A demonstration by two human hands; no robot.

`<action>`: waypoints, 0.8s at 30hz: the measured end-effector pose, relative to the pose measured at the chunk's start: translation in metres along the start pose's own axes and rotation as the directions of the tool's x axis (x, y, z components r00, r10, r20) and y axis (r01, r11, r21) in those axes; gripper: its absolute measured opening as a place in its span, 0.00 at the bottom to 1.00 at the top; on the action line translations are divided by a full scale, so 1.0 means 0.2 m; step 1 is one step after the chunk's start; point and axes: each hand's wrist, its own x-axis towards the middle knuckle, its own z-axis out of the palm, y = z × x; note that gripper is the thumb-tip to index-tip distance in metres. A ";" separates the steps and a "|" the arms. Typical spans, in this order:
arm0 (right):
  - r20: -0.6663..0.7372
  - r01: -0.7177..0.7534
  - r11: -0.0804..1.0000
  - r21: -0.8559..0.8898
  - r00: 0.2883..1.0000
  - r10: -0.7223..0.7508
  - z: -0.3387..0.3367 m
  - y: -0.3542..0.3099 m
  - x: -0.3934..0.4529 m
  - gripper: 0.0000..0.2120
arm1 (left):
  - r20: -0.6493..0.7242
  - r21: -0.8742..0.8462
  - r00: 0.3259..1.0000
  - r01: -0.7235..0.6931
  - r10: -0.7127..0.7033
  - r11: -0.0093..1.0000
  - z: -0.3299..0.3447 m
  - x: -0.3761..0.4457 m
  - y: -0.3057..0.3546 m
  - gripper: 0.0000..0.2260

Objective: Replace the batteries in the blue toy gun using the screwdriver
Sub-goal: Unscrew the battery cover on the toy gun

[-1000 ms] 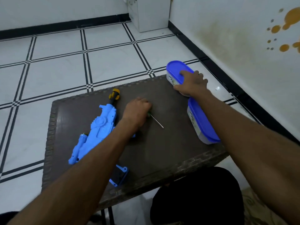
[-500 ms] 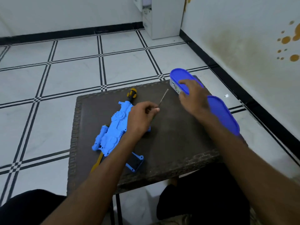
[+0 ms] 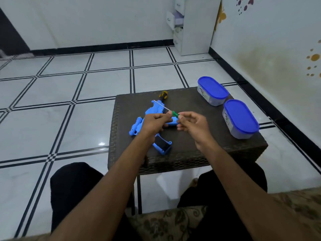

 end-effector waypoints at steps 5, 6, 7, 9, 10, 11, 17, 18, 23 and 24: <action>-0.106 0.047 0.998 0.040 0.993 -0.043 -0.05 -0.08 -0.10 0.06 | -0.105 0.383 0.978 -0.129 0.181 0.915 -0.18 -0.08 -0.15 0.15; -0.099 0.046 0.998 0.049 0.994 -0.041 -0.06 -0.08 -0.12 0.05 | -0.109 0.476 0.975 -0.121 0.195 0.871 -0.22 -0.11 -0.20 0.16; -0.094 0.048 0.997 0.052 0.995 -0.043 -0.06 -0.08 -0.14 0.05 | -0.107 0.561 0.972 -0.116 0.211 0.820 -0.27 -0.14 -0.23 0.18; -0.109 0.060 0.997 0.048 0.993 -0.054 -0.04 -0.08 -0.17 0.05 | -0.095 0.702 0.965 -0.109 0.244 0.703 -0.35 -0.18 -0.31 0.25; -0.123 0.074 0.997 0.037 0.990 -0.069 -0.03 -0.07 -0.19 0.05 | -0.081 0.757 0.963 -0.109 0.257 0.645 -0.38 -0.20 -0.34 0.29; -0.132 0.094 0.995 0.016 0.987 -0.091 -0.01 -0.06 -0.19 0.06 | -0.064 0.794 0.964 -0.108 0.258 0.599 -0.40 -0.20 -0.37 0.32; -0.055 0.238 0.946 -0.218 0.965 -0.255 0.04 -0.01 -0.24 0.05 | 0.038 0.800 0.952 -0.212 0.305 0.561 -0.36 -0.20 -0.37 0.37; -0.043 0.265 0.926 -0.268 0.957 -0.286 0.04 0.00 -0.24 0.05 | 0.058 0.798 0.948 -0.233 0.314 0.556 -0.34 -0.18 -0.37 0.37; 0.002 0.337 0.859 -0.385 0.931 -0.365 0.04 0.04 -0.19 0.10 | 0.184 0.847 0.901 -0.348 0.393 0.401 -0.28 -0.07 -0.42 0.33; 0.022 0.347 0.848 -0.401 0.929 -0.369 0.04 0.05 -0.18 0.10 | 0.213 0.841 0.884 -0.383 0.417 0.382 -0.28 -0.05 -0.44 0.33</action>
